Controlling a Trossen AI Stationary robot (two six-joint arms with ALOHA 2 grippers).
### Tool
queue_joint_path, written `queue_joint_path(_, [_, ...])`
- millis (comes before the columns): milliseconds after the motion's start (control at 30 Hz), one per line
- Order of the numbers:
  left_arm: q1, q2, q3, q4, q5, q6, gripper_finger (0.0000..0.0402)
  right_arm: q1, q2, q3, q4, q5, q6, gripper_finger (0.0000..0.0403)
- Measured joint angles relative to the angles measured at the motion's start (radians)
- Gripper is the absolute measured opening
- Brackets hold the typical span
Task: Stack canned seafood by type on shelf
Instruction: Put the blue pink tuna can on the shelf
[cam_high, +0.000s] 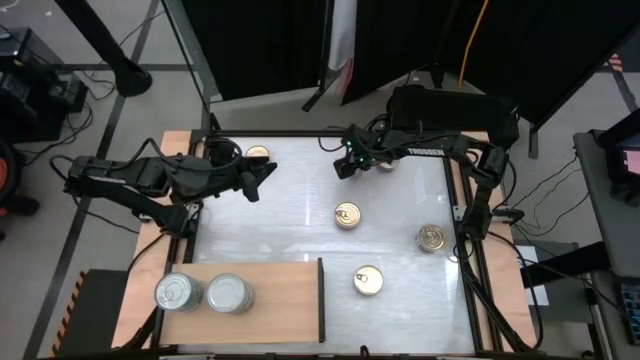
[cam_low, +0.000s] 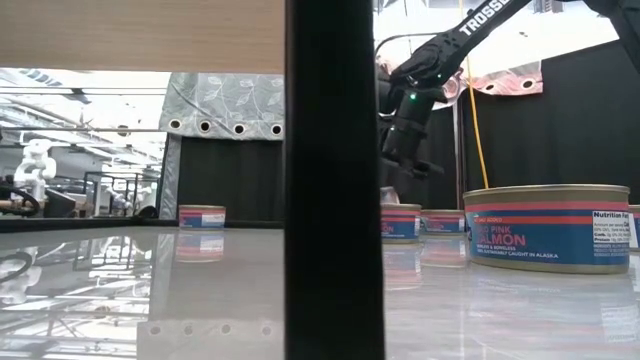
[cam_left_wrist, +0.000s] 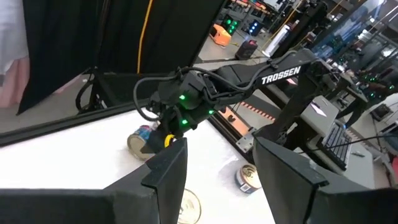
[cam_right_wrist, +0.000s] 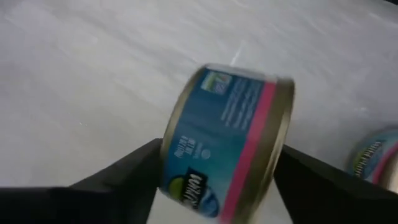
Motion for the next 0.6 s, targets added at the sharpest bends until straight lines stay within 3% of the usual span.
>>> queue_joint_path(300, [0.000, 0.000, 0.000, -0.013, 0.000, 0.010, 0.0189, 0.000, -0.018, 0.000, -0.087, -0.001, -0.168, 0.0167])
queue_joint_path(433, [0.000, 0.000, 0.000, -0.013, -0.001, 0.006, 0.0189, 0.000, -0.071, -0.001, -0.161, -0.052, -0.242, 0.0163])
queue_joint_path(600, [0.000, 0.000, 0.000, -0.013, -0.001, 0.006, 0.0189, 0.015, -0.219, -0.001, -0.213, -0.196, -0.316, 0.0183])
